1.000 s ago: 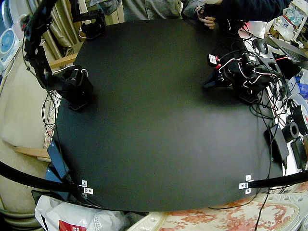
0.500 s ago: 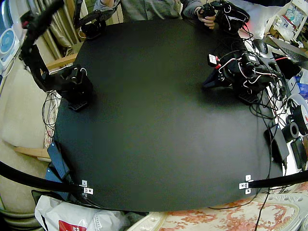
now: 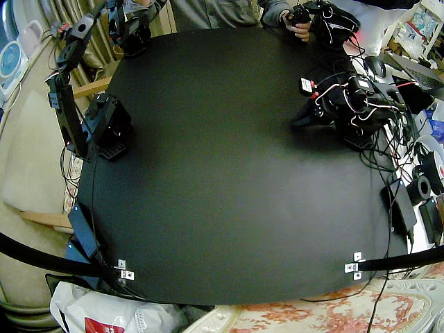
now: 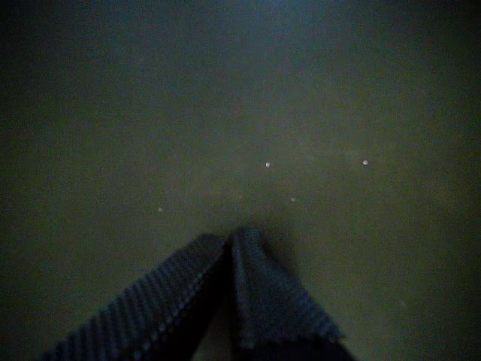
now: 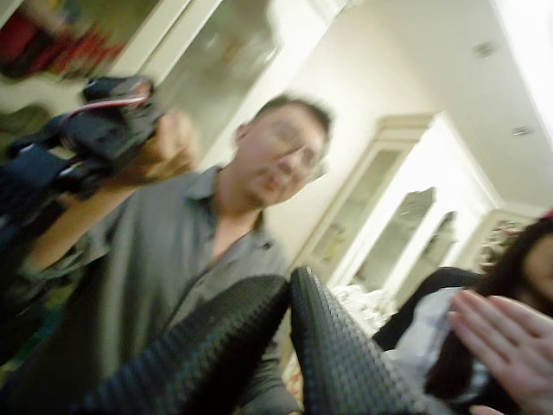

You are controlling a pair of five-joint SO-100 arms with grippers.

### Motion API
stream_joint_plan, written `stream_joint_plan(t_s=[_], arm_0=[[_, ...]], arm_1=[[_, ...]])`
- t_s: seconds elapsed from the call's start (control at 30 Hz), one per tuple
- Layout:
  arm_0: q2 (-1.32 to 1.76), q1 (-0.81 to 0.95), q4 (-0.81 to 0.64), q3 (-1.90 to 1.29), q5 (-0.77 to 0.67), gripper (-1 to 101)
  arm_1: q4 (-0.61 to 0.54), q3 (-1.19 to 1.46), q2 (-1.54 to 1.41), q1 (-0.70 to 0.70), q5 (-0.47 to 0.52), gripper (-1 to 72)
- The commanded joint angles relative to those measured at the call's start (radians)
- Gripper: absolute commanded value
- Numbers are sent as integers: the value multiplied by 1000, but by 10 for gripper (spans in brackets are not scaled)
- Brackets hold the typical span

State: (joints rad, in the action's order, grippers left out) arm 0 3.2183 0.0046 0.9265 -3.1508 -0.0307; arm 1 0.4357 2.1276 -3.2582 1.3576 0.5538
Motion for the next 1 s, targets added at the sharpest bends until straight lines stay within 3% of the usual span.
stream_joint_plan(t_s=[0.0, 0.07, 0.13, 0.17, 0.23, 0.3, 0.37, 0.43, 0.53, 0.63, 0.73, 0.83, 0.9, 0.93, 0.97], arm_0=[[23, -2, -3, 14, -6, 0], [23, 0, -3, 14, -5, 0], [23, 0, -3, 14, -3, 0], [23, 2, -3, 14, -2, 0], [23, 2, -3, 14, -2, 0], [23, 2, -3, 14, -2, 0], [23, 2, -3, 14, -3, 0], [23, 2, -3, 14, -3, 0], [23, 2, -3, 14, -3, 0], [23, 2, -3, 14, -3, 0], [23, 0, -3, 14, -5, 0], [23, 0, -3, 14, -5, 0], [23, -2, -3, 14, -6, 0], [23, -3, -3, 14, -8, 0], [23, -3, -3, 14, -8, 0]], arm_1=[[-31, -166, 66, -48, -87, -5], [43, -308, 152, -51, -78, -5], [66, -287, 170, -61, -97, -5], [43, -94, 61, -215, -295, -5], [20, 64, -94, -360, -502, -5], [52, -86, -20, -316, -448, -5], [161, -264, 74, -178, -259, -5], [230, -353, 150, -147, -230, -5], [410, -368, 209, -353, -485, -5], [453, -249, 110, -451, -589, -5], [466, -350, 110, -486, -298, -5], [505, -520, 258, -793, -63, -5], [426, -604, 299, -907, 15, -5], [268, -612, 296, -933, 81, -5], [183, -607, 293, -950, 104, -5]])
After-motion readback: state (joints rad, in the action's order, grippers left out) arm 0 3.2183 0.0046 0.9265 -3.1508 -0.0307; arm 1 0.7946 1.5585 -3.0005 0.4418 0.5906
